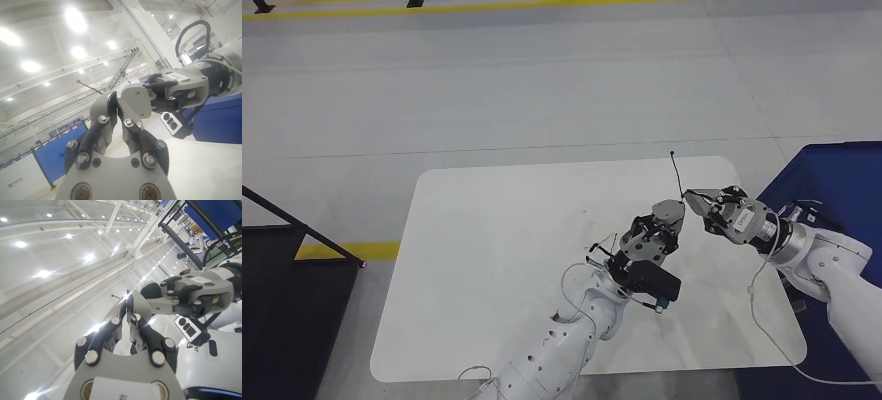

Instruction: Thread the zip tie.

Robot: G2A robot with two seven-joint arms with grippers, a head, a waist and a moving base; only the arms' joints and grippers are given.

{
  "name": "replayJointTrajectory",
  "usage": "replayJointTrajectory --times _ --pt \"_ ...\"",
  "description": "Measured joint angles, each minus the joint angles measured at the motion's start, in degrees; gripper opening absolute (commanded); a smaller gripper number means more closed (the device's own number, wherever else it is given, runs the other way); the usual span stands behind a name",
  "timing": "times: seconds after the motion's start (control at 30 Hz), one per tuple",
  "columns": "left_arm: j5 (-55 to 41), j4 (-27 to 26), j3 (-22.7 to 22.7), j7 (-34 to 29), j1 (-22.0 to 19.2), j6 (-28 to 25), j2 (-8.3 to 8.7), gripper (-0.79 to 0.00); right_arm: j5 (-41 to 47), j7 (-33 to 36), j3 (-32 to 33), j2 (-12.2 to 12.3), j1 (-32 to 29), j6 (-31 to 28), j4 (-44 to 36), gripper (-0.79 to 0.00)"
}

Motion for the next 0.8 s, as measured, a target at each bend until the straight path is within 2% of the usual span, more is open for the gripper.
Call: replayJointTrajectory --times 0.6,0.8 --pt "2.9 2.8 2.3 -0.5 0.3 -2.8 -0.37 -0.785 -0.5 0.3 5.1 -1.6 0.4 -0.8 0.8 -0.785" --pt "3.4 2.2 2.5 -0.5 0.7 -3.0 -0.36 -0.785 -1.5 0.3 6.0 -2.1 -0.4 -0.3 0.2 -0.785"
